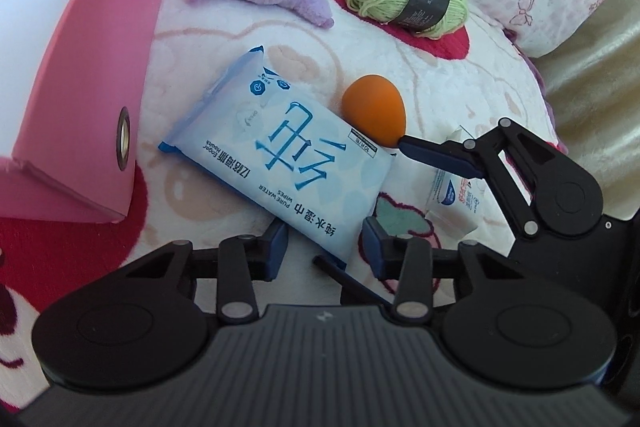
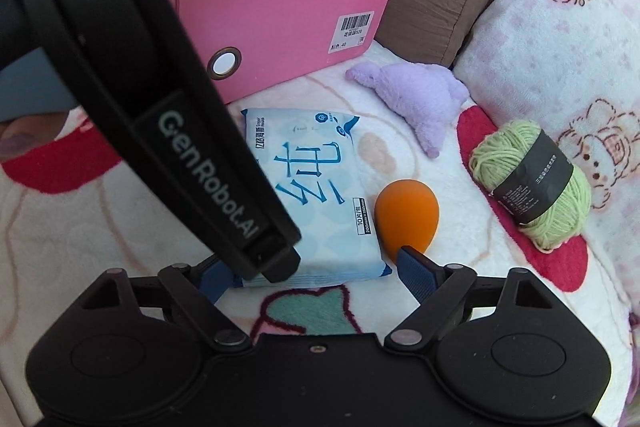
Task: Organize objects
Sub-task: 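Move the right gripper to the blue-and-white wet-wipe pack, then close the right gripper on the wet-wipe pack edge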
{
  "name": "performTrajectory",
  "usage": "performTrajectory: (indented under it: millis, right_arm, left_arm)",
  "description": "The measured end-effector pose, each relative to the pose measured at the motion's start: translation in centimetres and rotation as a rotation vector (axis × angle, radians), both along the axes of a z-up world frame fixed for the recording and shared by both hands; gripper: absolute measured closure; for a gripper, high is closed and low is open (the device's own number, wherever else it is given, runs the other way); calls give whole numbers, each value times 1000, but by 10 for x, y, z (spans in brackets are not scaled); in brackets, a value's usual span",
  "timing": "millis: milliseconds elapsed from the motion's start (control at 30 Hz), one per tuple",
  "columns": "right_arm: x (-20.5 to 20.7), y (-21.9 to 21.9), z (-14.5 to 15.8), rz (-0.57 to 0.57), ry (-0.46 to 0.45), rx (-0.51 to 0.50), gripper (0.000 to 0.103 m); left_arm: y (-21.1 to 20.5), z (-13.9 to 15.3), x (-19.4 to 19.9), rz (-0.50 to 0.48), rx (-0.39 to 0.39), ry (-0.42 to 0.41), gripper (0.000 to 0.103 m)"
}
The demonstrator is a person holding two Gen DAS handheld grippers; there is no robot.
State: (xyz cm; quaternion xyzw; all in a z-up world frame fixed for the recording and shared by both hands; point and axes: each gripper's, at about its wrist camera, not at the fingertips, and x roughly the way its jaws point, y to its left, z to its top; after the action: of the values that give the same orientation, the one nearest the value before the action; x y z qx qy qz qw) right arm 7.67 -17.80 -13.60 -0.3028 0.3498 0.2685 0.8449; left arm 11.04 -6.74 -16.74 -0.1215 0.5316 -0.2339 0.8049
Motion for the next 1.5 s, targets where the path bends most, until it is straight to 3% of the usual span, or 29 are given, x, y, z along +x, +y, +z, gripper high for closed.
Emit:
performTrajectory:
  millis: [167, 467, 567, 633, 933, 1033, 1133, 1267, 1400, 1500]
  right_arm:
    - [4, -5, 8, 17, 65, 14, 43]
    - [0, -15, 10, 33, 84, -4, 66]
    - [1, -20, 8, 15, 13, -70, 76]
    - [8, -31, 7, -21, 15, -70, 76]
    - [29, -64, 20, -93, 203, 195, 74]
    - [27, -59, 26, -99, 190, 238, 74]
    - [40, -60, 22, -149, 220, 268, 65]
    - [54, -67, 10, -231, 260, 311, 52]
    - [65, -79, 6, -298, 344, 416, 50]
    - [68, -82, 2, -301, 365, 438, 50]
  left_arm:
    - [-3, -1, -1, -21, -51, 26, 80]
    - [-8, 10, -1, -41, -69, -3, 77]
    - [-4, 14, 1, -23, -42, -29, 77]
    - [-2, 17, 0, -21, -5, -71, 77]
    - [10, 18, 4, 54, 41, -132, 75]
    - [-1, 18, 1, 44, 103, -184, 73]
    - [-12, 20, -2, 44, 174, -249, 70]
    - [-17, 20, 0, 70, 192, -267, 58]
    - [-21, 22, 7, 95, 206, -248, 42]
    - [-29, 22, 16, 82, 239, -166, 33]
